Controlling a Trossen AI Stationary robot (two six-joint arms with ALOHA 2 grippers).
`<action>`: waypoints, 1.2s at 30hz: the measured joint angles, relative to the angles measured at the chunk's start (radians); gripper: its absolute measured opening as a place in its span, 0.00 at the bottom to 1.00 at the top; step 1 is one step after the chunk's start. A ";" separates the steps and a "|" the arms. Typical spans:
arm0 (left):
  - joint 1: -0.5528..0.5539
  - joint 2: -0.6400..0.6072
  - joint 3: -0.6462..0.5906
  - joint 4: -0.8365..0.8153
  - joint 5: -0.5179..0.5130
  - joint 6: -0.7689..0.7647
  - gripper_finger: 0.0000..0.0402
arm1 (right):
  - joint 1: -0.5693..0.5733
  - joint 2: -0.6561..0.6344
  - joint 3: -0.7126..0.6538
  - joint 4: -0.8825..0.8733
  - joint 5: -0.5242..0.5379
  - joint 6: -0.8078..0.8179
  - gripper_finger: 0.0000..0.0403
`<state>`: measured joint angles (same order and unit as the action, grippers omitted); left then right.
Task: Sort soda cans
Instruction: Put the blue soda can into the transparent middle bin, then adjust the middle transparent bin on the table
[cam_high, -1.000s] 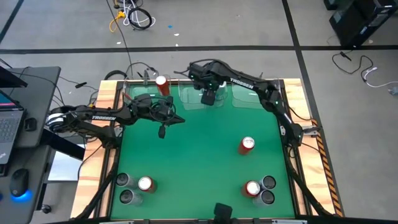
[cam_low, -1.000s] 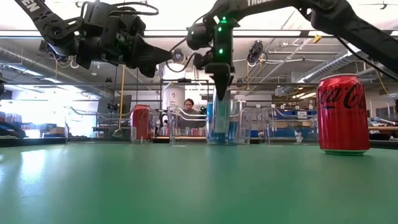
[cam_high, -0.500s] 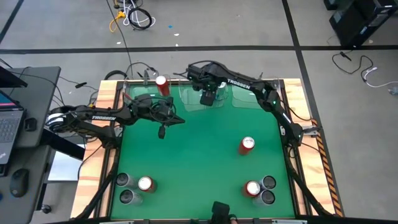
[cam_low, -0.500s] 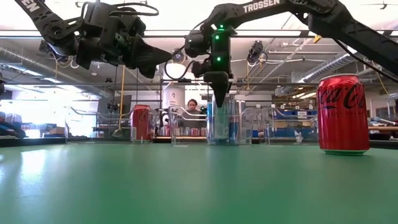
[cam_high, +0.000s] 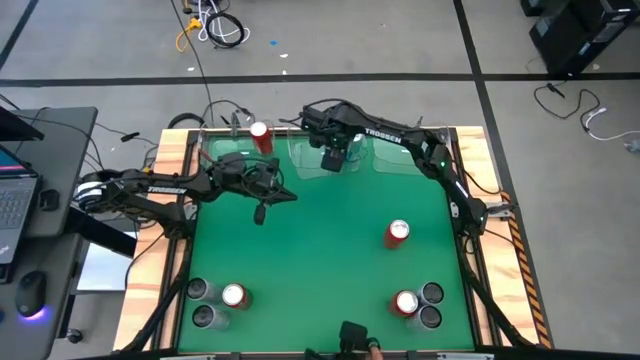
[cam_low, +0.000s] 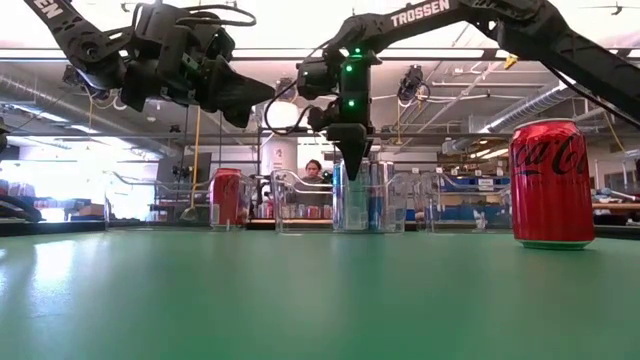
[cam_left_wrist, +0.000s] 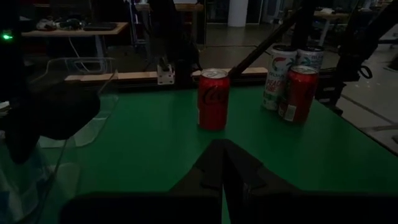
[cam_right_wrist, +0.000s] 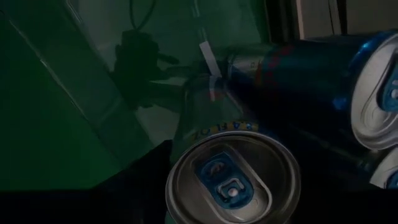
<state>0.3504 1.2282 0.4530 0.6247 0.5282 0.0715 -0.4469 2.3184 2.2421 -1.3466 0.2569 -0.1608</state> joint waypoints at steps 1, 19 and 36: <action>0.000 0.000 0.000 -0.001 0.000 0.000 0.01 | 0.000 0.000 0.000 0.011 0.000 0.000 0.63; 0.000 0.000 0.000 -0.003 -0.001 0.002 0.01 | 0.003 0.004 -0.003 0.018 0.095 -0.040 0.80; 0.000 0.000 0.000 -0.002 -0.002 0.000 0.01 | 0.021 -0.061 0.112 -0.038 0.074 -0.028 0.78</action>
<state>0.3504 1.2285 0.4530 0.6224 0.5259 0.0717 -0.4255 2.2579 2.3541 -1.3843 0.3307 -0.1883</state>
